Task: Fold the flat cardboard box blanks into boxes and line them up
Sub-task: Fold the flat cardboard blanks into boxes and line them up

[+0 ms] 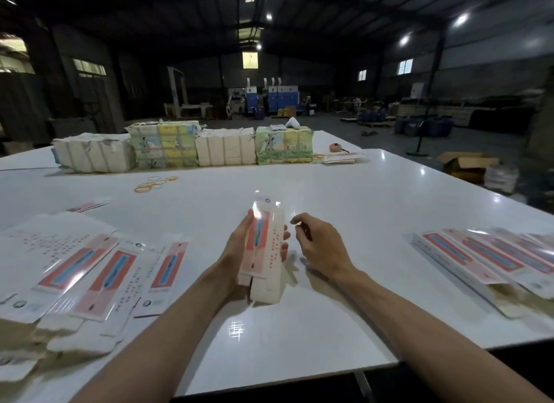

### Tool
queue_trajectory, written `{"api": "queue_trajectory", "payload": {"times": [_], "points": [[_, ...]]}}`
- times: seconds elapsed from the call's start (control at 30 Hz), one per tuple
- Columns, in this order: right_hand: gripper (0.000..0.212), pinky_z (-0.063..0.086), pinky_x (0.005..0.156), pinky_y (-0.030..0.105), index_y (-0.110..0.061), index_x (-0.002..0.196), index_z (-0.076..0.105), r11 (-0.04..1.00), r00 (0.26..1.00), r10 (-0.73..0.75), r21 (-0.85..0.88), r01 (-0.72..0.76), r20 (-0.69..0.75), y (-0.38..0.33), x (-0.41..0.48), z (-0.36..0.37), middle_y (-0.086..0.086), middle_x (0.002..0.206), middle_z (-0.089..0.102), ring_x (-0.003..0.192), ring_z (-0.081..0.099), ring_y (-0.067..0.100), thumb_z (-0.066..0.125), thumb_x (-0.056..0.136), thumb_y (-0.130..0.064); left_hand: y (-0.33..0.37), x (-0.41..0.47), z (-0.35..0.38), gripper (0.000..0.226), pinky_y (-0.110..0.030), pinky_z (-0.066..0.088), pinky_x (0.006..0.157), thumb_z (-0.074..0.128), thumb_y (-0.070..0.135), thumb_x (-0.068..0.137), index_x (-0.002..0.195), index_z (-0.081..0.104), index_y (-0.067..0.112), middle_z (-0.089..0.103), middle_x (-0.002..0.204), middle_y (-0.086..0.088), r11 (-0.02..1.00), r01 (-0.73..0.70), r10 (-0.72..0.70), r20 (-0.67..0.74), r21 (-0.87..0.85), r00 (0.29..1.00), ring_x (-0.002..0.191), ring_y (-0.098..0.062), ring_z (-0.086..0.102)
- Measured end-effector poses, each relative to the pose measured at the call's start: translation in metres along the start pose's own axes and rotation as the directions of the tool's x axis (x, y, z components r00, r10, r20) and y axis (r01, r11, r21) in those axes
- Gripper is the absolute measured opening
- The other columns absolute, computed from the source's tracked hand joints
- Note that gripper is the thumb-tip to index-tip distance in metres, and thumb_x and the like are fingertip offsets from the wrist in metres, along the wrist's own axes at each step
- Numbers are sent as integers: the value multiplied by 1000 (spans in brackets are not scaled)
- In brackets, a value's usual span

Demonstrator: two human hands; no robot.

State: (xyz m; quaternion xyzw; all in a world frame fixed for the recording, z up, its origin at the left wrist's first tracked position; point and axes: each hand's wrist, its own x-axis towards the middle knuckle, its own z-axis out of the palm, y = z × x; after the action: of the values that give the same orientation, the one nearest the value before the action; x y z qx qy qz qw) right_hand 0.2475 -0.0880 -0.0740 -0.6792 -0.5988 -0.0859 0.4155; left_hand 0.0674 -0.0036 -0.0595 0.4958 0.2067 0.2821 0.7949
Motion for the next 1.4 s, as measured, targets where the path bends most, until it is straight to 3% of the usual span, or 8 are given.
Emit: {"api": "queue_trajectory", "payload": {"times": [0.13, 0.33, 0.63, 0.8, 0.93, 1.07, 1.3, 1.4], "points": [[29, 51, 79, 18, -14, 135, 58, 995, 995, -90, 47, 92, -51, -7, 3, -1, -4, 112, 59, 93, 59, 9, 57, 106, -14, -5, -5, -5, 65, -43, 63, 75, 30, 65, 107, 139, 63, 19, 72, 130, -21, 997, -11, 7, 41, 80, 999, 92, -36, 74], [47, 46, 108, 35, -18, 149, 51, 980, 980, -197, -5, 197, -33, -26, 20, -10, 0, 151, 48, 136, 47, 17, 51, 106, -38, -1, -7, 6, 48, -37, 62, 66, 51, 56, 95, 114, 62, 13, 71, 96, -22, 997, -69, 64, 153, 28, 986, 72, -33, 72], [40, 58, 100, 42, -19, 143, 58, 981, 980, -169, 113, 157, 108, -23, 37, -6, -6, 148, 49, 130, 53, 13, 53, 108, -39, -3, -5, 3, 52, -39, 61, 69, 49, 59, 94, 111, 64, 12, 70, 96, -21, 997, -48, 60, 203, -66, 977, 74, -34, 73], [41, 51, 102, 22, -26, 145, 57, 948, 988, -131, 302, 101, 81, -28, 29, 6, -14, 149, 50, 130, 54, 4, 56, 106, -38, -3, 1, 4, 60, -34, 58, 70, 60, 67, 94, 109, 71, 11, 66, 90, -17, 994, 3, 17, 174, -110, 985, 73, -27, 66], [29, 50, 103, 19, -32, 139, 57, 834, 980, -74, 550, -40, 184, -33, 21, 6, -12, 139, 62, 124, 61, 2, 50, 110, -32, -9, 7, 9, 75, -28, 50, 59, 73, 78, 81, 113, 76, 10, 58, 81, -3, 998, 58, -59, 14, 14, 998, 64, -14, 55], [35, 59, 94, 31, -20, 144, 52, 564, 971, 76, 793, -229, 226, -40, 22, -2, 2, 131, 68, 115, 71, 20, 44, 112, -34, -11, 5, 2, 62, -30, 57, 66, 82, 76, 72, 115, 72, 33, 70, 83, 3, 953, -105, 140, -105, 284, 985, 68, -12, 66], [44, 66, 62, 35, -33, 151, 45, 862, 994, 35, 500, -83, 104, -25, 24, -2, -5, 142, 48, 112, 67, 23, 52, 109, -23, -10, -3, 1, 50, -56, 60, 93, 74, 18, 97, 142, 58, 31, 68, 128, -24, 996, -80, 71, 175, 44, 982, 106, -42, 70], [47, 64, 82, 46, -33, 154, 47, 982, 993, 26, 184, -47, 113, -16, 23, 2, -10, 155, 33, 130, 53, 14, 47, 108, -44, -9, -7, 5, 43, -52, 62, 88, 72, 30, 99, 139, 60, 21, 69, 120, -24, 1000, -15, 17, 139, -16, 990, 102, -42, 72]]}}
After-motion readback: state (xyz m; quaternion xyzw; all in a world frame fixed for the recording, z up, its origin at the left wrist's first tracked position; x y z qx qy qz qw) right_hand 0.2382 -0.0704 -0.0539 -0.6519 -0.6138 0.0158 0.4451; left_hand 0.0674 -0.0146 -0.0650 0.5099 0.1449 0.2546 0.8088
